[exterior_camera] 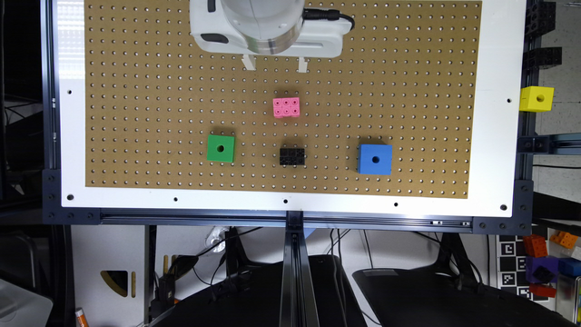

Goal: Pick up green block.

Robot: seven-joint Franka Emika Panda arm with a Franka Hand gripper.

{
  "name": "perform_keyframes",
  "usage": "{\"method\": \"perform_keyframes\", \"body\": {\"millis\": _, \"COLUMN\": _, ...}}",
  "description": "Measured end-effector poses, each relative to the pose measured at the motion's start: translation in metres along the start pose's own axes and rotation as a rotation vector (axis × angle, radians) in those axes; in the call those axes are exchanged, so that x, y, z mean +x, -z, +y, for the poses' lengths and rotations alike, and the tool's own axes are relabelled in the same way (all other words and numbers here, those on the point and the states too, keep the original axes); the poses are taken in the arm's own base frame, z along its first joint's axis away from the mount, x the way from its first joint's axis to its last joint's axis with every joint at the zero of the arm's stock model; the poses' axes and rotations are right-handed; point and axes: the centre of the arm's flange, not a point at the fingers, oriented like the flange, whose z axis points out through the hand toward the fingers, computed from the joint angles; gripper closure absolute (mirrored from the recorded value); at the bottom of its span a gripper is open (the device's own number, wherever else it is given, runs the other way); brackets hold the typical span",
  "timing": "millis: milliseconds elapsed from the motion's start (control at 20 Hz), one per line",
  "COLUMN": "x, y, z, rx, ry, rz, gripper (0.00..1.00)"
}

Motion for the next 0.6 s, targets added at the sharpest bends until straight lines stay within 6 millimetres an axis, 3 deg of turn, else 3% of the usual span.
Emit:
{"method": "perform_keyframes", "body": {"millis": 350, "x": 0.001, "y": 0.000, "z": 0.001, "rx": 0.000, "ry": -0.003, "rz": 0.000, "gripper": 0.00}}
{"method": "perform_keyframes", "body": {"millis": 600, "x": 0.027, "y": 0.007, "z": 0.019, "rx": 0.009, "ry": -0.006, "rz": 0.016, "gripper": 0.00}}
